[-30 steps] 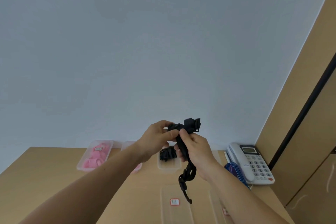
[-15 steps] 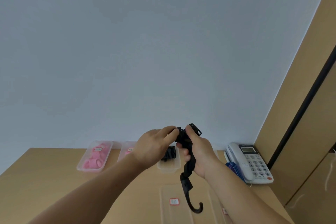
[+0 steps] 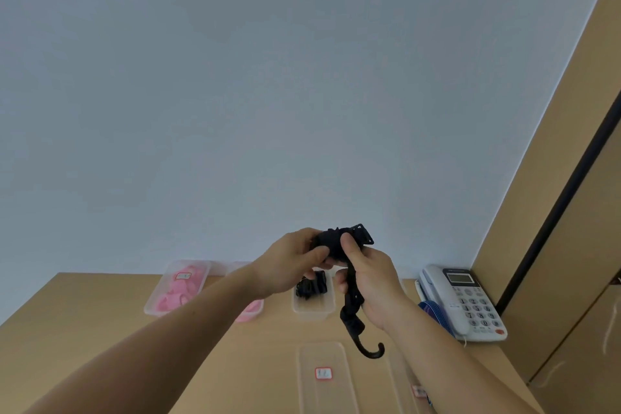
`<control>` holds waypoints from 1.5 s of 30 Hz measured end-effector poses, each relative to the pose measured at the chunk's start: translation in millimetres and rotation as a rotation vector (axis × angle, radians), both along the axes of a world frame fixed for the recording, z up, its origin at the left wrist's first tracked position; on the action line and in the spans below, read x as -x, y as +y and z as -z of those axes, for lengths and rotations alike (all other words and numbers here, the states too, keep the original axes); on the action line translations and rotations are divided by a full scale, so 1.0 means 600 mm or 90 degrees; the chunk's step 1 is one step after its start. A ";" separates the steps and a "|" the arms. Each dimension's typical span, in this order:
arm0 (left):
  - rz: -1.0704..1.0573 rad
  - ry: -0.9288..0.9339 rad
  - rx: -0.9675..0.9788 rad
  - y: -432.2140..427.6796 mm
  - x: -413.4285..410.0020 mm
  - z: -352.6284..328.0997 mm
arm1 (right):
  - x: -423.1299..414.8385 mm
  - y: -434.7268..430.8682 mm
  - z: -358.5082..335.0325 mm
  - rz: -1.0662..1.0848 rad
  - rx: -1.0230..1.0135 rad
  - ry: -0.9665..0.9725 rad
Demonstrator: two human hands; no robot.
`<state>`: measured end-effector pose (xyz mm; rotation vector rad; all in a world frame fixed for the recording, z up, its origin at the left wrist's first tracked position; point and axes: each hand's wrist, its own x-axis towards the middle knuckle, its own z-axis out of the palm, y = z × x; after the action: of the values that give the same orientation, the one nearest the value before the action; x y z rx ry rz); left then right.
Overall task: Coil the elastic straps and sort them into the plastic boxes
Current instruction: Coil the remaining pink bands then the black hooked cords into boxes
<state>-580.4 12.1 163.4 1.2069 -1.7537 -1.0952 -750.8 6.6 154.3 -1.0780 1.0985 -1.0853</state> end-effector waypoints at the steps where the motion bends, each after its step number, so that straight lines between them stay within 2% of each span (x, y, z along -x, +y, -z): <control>1: -0.019 -0.028 0.039 0.002 0.003 0.003 | -0.002 0.001 0.001 0.007 -0.003 0.010; 4: -0.085 -0.117 0.169 0.010 0.017 0.009 | -0.009 0.003 -0.003 0.019 -0.035 0.055; 9: -0.208 -0.385 0.423 -0.002 0.025 0.030 | -0.014 -0.001 -0.001 0.047 -0.056 0.109; 12: -0.181 -0.477 0.647 -0.007 0.011 0.044 | -0.011 0.001 -0.006 -0.019 -0.119 -0.024; 14: -0.171 -0.500 0.722 -0.013 -0.004 0.059 | -0.004 0.001 -0.010 -0.083 -0.188 -0.154; 16: -0.163 -0.498 0.811 -0.017 -0.015 0.067 | -0.001 0.001 -0.007 -0.087 -0.203 -0.182; 18: -0.125 -0.478 0.867 -0.020 -0.014 0.070 | -0.002 0.000 0.000 -0.023 -0.188 -0.155; 19: -0.104 -0.448 0.836 -0.018 -0.009 0.069 | -0.002 -0.001 0.003 0.015 -0.173 -0.137; 20: -0.089 -0.386 0.739 -0.016 -0.006 0.068 | -0.001 -0.002 0.004 0.042 -0.155 -0.120; 23: -0.038 -0.089 0.196 0.001 -0.004 0.047 | 0.007 -0.010 0.001 0.085 -0.092 -0.082; 24: -0.017 0.006 0.054 0.004 -0.003 0.036 | 0.009 -0.011 0.000 0.096 -0.070 -0.068; 25: 0.003 0.083 -0.046 0.005 -0.002 0.028 | 0.010 -0.011 -0.001 0.102 -0.045 -0.046; 27: 0.034 0.177 -0.163 0.005 0.005 0.015 | 0.004 -0.007 0.003 0.093 0.018 0.007; 29: 0.043 0.186 -0.184 0.007 0.013 0.006 | -0.005 -0.002 0.011 0.089 0.068 0.038; 33: 0.038 0.163 -0.097 0.005 0.010 0.007 | -0.002 0.002 0.018 0.058 0.073 0.048; 37: -0.053 0.038 0.027 -0.001 0.011 0.007 | 0.002 -0.006 0.008 0.030 0.052 0.073; 41: -0.102 -0.030 0.111 -0.002 0.011 0.008 | 0.008 -0.014 0.001 -0.008 0.088 0.183; 45: -0.071 -0.060 0.115 -0.004 -0.008 0.006 | 0.031 -0.021 -0.006 -0.108 0.056 0.294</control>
<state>-575.6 9.7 159.6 1.2451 -1.7909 -0.8091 -769.5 -5.9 157.8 -1.5117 1.2982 -0.7715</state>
